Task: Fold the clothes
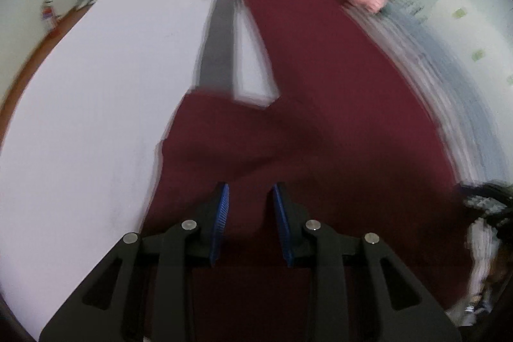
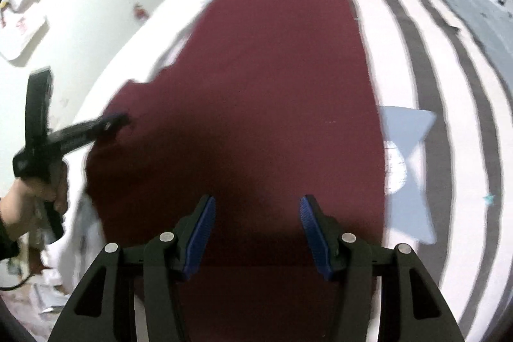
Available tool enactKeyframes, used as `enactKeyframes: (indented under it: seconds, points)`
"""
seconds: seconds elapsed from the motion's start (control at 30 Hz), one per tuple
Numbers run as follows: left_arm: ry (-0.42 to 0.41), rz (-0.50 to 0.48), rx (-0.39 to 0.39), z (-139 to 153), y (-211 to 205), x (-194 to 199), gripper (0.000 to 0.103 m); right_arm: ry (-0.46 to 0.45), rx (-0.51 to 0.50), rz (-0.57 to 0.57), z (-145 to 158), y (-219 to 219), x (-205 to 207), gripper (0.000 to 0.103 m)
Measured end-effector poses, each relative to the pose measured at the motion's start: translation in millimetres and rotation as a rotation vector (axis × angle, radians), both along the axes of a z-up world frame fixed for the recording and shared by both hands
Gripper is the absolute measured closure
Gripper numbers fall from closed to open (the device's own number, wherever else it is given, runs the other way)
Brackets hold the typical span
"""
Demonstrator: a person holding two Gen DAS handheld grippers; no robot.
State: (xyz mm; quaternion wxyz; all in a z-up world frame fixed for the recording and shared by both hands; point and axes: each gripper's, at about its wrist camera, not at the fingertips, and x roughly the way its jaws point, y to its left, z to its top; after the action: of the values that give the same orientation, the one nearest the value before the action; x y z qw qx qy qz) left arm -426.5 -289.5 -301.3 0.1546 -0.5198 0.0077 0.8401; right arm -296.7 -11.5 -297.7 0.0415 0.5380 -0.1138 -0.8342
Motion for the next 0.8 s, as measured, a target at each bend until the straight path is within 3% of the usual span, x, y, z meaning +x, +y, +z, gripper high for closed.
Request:
enactKeyframes:
  seconds: [0.03,0.2,0.3,0.37,0.43,0.53,0.63,0.8]
  points:
    - [0.013,0.031,0.009,0,-9,5,0.078,-0.009,0.003,-0.014,-4,8,1,0.051]
    - [0.028,0.21,-0.136,5,-52,36,0.077,-0.016,-0.013,0.005,-20,21,24,0.051]
    - [-0.012,0.349,-0.089,12,-79,59,0.076,-0.003,-0.022,0.046,-19,22,42,0.051]
    - [-0.016,0.398,-0.069,21,-85,75,0.07,0.004,-0.041,0.061,-15,26,50,0.051]
    - [-0.001,0.428,-0.059,31,-84,91,0.05,0.018,-0.048,0.067,-8,34,54,0.051]
    - [0.034,0.473,-0.019,43,-83,111,0.034,0.037,-0.038,0.05,-1,46,51,0.051]
    - [0.03,0.509,0.028,43,-80,118,0.034,0.056,-0.024,0.027,5,56,45,0.051]
    - [0.031,0.515,0.058,29,-59,95,0.034,0.086,0.0,-0.011,15,73,34,0.051]
